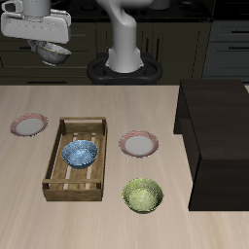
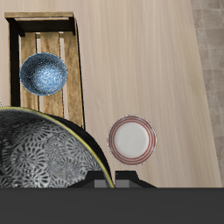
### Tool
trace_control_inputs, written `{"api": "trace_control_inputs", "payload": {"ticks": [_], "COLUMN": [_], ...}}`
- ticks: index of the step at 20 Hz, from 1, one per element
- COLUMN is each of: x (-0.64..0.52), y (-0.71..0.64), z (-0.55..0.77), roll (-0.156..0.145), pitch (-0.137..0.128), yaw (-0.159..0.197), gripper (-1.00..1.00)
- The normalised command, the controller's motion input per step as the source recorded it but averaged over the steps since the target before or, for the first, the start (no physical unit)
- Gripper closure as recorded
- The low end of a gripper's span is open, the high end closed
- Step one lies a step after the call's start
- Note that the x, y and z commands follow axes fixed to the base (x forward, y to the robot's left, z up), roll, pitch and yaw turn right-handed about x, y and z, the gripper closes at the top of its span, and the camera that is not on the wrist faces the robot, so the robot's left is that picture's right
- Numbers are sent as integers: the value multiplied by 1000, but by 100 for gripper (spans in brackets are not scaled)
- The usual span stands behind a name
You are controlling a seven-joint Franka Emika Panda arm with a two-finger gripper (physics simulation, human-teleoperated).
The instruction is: Place the black bowl onto the plate that is next to the blue bowl
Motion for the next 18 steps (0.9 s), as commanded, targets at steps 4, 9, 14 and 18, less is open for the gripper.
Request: {"api": "trace_control_inputs", "payload": {"ticks": [4, 9, 14, 18], "x": [-134, -384, -323, -238], "y": [-355, -432, -331, -144], "z": [-26, -105, -84, -115], "roll": [-34, -21, -17, -10], "pitch": [-8, -6, -22, -33], "yaw": [-21, 5, 0, 4], "gripper": [100, 100, 100, 100]}}
